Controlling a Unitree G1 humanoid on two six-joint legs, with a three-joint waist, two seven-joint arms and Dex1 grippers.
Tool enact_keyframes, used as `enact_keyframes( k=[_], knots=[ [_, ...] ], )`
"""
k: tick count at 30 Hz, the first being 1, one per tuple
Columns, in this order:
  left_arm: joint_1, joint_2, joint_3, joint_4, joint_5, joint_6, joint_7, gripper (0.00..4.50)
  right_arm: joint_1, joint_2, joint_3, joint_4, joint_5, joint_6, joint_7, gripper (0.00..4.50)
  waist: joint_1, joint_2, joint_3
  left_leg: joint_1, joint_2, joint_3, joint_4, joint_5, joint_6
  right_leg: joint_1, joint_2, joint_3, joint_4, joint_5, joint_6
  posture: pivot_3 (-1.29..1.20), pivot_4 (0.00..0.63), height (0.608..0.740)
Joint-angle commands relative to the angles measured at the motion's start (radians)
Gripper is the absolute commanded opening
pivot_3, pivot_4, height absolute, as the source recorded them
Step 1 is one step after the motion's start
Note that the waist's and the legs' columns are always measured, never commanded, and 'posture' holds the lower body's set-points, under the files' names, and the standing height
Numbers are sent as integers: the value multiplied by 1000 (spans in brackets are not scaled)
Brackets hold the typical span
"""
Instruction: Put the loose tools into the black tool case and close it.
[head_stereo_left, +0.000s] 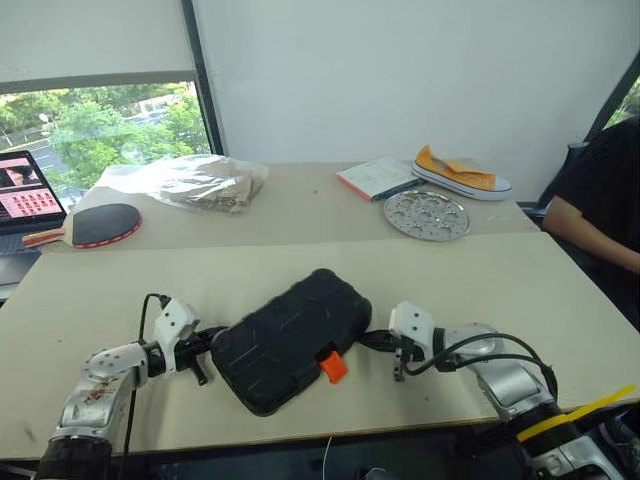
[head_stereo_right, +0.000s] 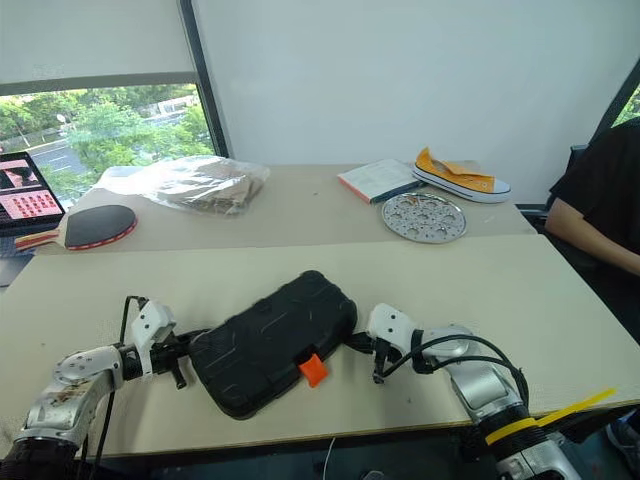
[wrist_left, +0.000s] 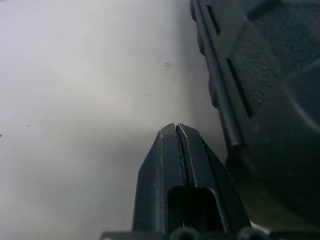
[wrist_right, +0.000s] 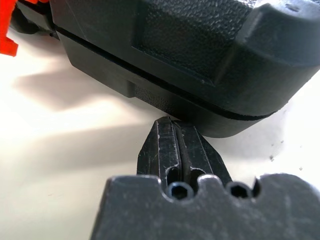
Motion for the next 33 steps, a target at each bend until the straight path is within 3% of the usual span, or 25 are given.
enact_keyframes(
  k=[1,6,13,17,33],
  knots=[
    [-46,16,59,-108,-125,69,-38,66,64,-68,-57,-88,44,45,56,0,7,0,0,-1,0,0,0,0,0,0,0,0,0,0,0,0,150,740],
    [-146,75,15,-196,-211,237,-117,66,224,-124,-77,-338,145,211,79,0,19,0,0,-3,0,-3,-1,0,1,0,0,-2,0,0,0,0,150,740],
    [-221,73,-136,-265,-151,299,-146,66,349,-77,-37,-536,145,353,-29,0,9,0,0,-1,0,-1,-1,0,1,1,2,0,-1,0,0,0,150,740],
    [-224,81,-208,-239,-71,248,-158,66,341,-56,-22,-591,144,414,-65,0,6,0,0,1,0,0,0,0,-1,2,2,2,-1,0,0,0,150,740],
    [-212,78,-239,-172,-2,227,-136,66,174,33,33,-530,122,428,-90,0,3,1,0,1,0,0,1,1,-1,2,3,2,0,0,0,0,150,740]
  ],
)
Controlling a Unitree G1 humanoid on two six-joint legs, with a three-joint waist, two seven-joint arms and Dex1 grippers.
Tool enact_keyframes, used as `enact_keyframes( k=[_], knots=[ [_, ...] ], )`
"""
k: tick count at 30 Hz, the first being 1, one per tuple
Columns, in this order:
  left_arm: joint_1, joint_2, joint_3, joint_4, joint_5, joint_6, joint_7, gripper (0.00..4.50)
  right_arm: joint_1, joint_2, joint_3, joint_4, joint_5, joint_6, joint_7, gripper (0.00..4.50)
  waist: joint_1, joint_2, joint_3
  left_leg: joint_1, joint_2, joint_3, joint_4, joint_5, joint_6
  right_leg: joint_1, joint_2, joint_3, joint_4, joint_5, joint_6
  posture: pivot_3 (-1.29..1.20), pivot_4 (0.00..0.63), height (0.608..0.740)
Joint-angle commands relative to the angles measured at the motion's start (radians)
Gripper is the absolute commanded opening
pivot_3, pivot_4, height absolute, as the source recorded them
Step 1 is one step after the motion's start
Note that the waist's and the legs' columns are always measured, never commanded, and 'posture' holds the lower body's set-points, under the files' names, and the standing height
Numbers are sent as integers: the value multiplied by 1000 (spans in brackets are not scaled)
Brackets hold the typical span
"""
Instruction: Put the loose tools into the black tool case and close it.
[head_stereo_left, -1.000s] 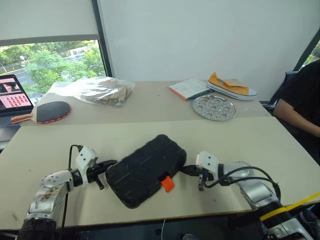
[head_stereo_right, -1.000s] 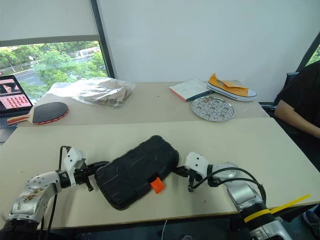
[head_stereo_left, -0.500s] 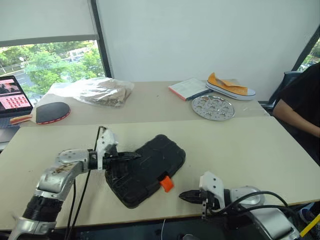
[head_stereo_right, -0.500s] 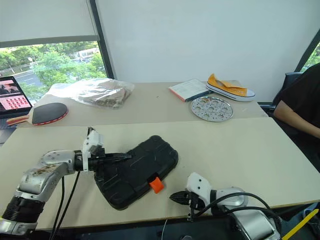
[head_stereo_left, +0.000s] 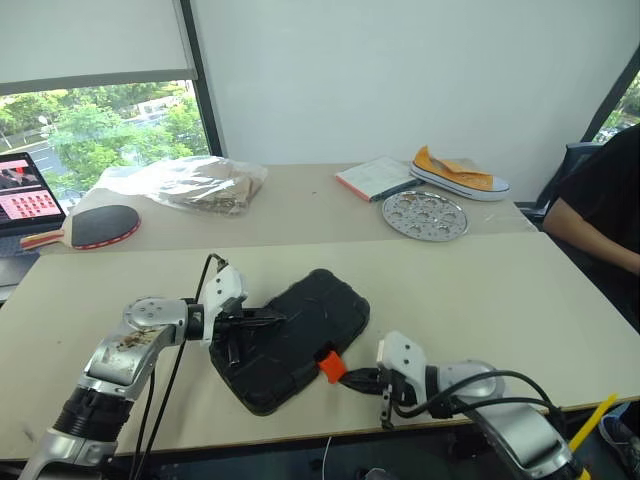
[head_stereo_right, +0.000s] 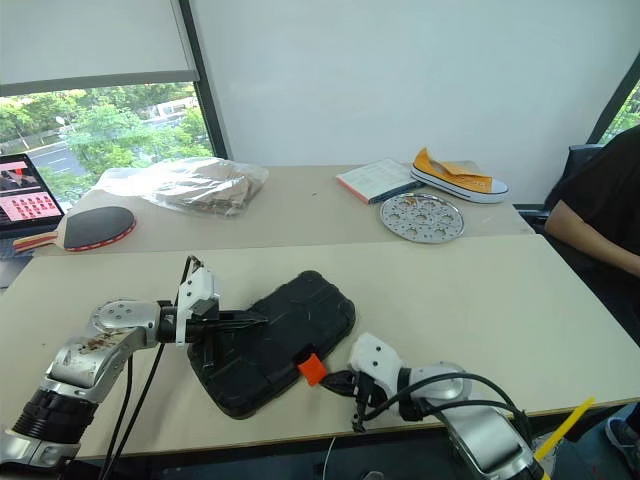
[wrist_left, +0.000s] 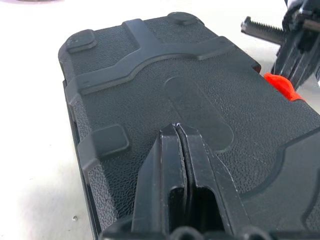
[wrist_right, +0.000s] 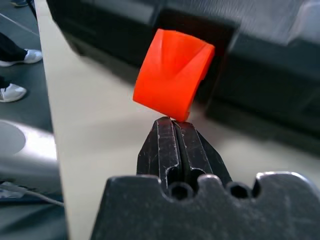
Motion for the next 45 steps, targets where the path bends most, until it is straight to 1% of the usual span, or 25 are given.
enact_keyframes(
  k=[1,5,14,21,25,29,33,45],
  knots=[
    [16,12,-24,45,53,-5,6,66,-45,22,7,-10,8,4,-1,0,-3,0,0,0,0,0,0,0,0,0,0,0,0,0,0,0,150,740],
    [16,9,-29,62,65,-17,3,66,-71,39,10,-1,12,17,-8,0,-7,0,0,0,0,0,0,0,0,0,0,0,0,0,-1,0,150,740],
    [16,-8,-40,71,75,-30,4,66,-120,86,52,102,-51,18,-37,0,-9,0,0,1,1,0,0,2,-3,1,1,0,2,3,-4,0,150,740],
    [16,-17,-46,73,81,-35,9,66,-134,93,37,86,-40,33,-37,0,-10,0,0,1,1,0,0,3,-3,0,1,0,2,3,-4,0,150,740],
    [12,-21,-47,84,85,-40,7,66,-120,63,25,56,-18,64,-14,0,-9,0,0,1,1,0,0,3,-3,1,1,0,2,3,-4,0,150,740],
    [4,-20,-48,109,88,-54,-1,66,-80,19,3,4,35,134,11,0,-7,1,-1,1,1,0,0,2,-3,1,0,0,2,3,-4,0,150,740],
    [-7,-23,-53,121,89,-57,-3,66,-73,30,22,-5,29,147,-9,0,-7,1,-1,1,1,-1,0,2,-3,1,1,0,2,3,-4,0,150,740],
    [0,-13,-47,127,88,-59,-5,66,-129,94,32,34,21,122,-31,0,-10,1,-1,1,1,0,0,3,-3,1,1,0,2,3,-4,0,150,740]
  ],
)
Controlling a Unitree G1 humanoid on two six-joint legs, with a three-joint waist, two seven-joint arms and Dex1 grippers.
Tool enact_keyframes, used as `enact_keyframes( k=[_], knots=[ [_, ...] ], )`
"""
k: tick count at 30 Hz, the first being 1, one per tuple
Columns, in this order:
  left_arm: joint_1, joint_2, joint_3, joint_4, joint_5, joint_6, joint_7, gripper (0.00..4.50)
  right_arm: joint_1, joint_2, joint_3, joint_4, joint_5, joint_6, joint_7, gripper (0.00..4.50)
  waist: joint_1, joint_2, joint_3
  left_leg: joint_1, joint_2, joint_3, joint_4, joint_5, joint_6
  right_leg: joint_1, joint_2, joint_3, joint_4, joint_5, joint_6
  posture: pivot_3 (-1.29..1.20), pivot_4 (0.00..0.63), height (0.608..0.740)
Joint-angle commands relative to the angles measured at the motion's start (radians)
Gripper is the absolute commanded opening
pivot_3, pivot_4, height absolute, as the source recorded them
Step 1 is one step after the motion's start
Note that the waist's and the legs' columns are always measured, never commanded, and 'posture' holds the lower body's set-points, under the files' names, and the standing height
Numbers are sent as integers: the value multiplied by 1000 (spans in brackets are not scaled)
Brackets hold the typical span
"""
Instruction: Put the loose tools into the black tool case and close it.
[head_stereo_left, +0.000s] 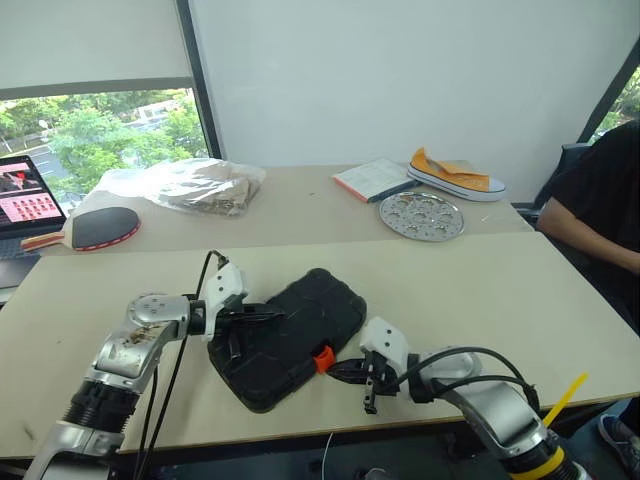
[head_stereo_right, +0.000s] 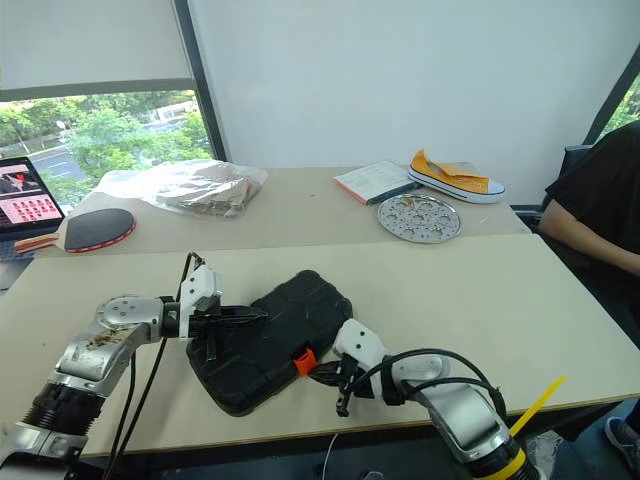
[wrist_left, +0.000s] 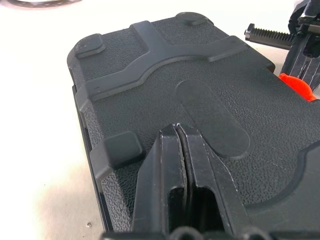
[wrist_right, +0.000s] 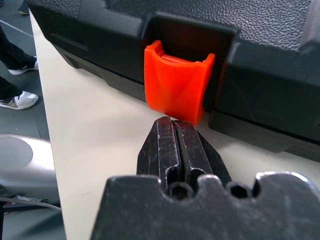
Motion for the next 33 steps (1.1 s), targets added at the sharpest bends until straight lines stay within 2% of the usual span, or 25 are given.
enact_keyframes(
  k=[1,9,22,27,33],
  knots=[
    [38,10,-29,32,47,13,2,66,-40,23,-12,-27,8,-24,-13,0,-1,0,0,0,0,0,0,0,0,0,0,0,0,0,0,0,150,740],
    [48,11,-39,49,62,0,2,66,-79,49,-4,-25,9,0,-15,0,-4,0,0,0,1,0,0,1,-1,0,1,0,1,1,-1,0,150,740],
    [79,-6,-65,85,94,-45,-8,66,-183,129,21,93,-28,35,-53,0,-8,1,0,2,2,1,-1,2,-2,0,1,1,4,2,-4,0,150,740],
    [97,6,-52,103,97,-68,-6,66,-168,94,7,53,-6,44,-13,0,-9,1,-1,2,2,1,-1,2,-3,-1,1,1,5,2,-4,0,150,740],
    [111,4,-41,104,94,-81,3,66,-124,-12,-4,-10,26,80,51,0,-10,6,-3,3,2,1,-2,2,-2,-1,1,1,4,2,-4,0,150,740]
  ],
)
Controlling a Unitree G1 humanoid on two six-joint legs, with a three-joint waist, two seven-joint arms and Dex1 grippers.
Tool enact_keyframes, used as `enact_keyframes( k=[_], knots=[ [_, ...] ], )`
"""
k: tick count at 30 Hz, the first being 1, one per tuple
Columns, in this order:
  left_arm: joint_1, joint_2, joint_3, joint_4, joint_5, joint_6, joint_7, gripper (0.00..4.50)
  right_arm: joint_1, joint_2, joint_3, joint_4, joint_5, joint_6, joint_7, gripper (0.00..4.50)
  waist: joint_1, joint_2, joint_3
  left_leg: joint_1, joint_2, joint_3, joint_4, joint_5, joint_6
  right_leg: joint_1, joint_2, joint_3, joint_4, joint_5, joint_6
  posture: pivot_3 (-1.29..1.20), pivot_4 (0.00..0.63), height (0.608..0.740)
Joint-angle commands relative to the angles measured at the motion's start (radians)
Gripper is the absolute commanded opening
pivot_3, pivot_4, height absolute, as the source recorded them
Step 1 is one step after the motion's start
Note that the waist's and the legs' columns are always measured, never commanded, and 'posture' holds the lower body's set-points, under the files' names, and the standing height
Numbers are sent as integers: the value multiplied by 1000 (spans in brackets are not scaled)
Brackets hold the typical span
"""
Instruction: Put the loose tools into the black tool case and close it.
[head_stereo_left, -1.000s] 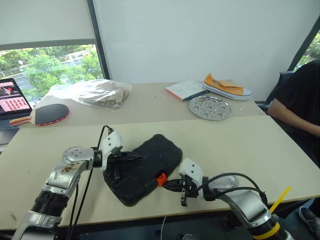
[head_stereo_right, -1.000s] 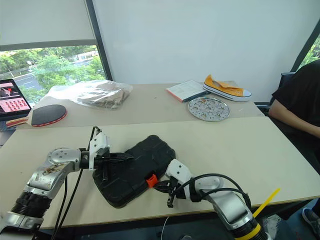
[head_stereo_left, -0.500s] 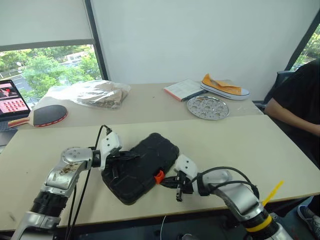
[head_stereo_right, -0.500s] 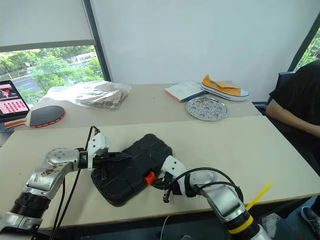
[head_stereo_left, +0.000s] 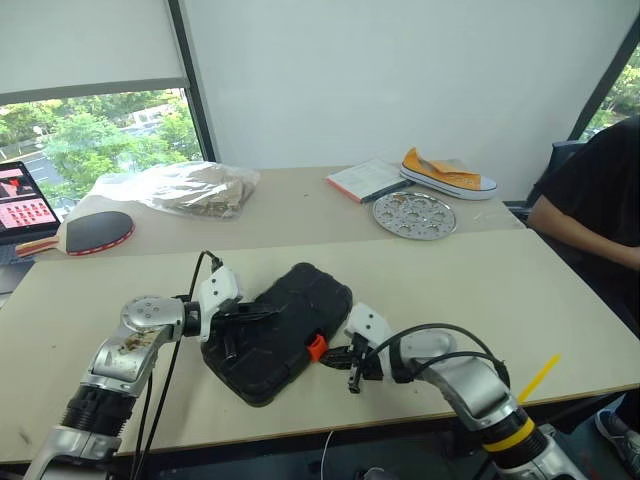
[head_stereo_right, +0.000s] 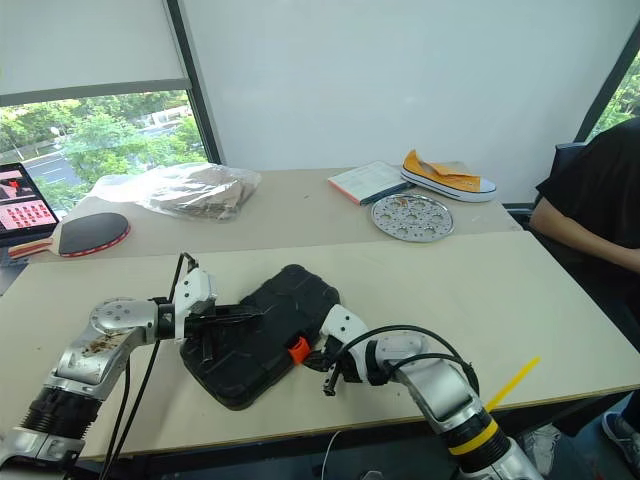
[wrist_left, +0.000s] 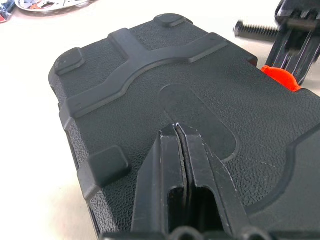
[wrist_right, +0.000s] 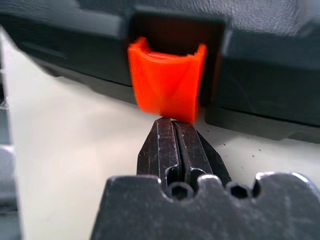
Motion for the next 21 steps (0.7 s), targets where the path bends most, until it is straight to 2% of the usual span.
enact_keyframes(
  k=[1,4,21],
  knots=[
    [70,1,-54,70,57,26,-6,66,11,-38,-34,-88,45,20,35,0,1,3,-2,0,0,0,0,0,0,0,0,0,0,0,0,0,150,740],
    [68,-3,-54,71,56,24,-6,66,18,-51,-32,-101,54,21,37,0,2,6,-5,0,0,0,0,-1,1,1,0,0,-1,0,0,0,150,740],
    [72,-2,-53,66,57,26,-2,66,-50,34,-4,10,20,-51,1,0,0,8,-6,2,1,0,0,-1,2,3,1,0,-2,0,0,0,150,740]
  ],
)
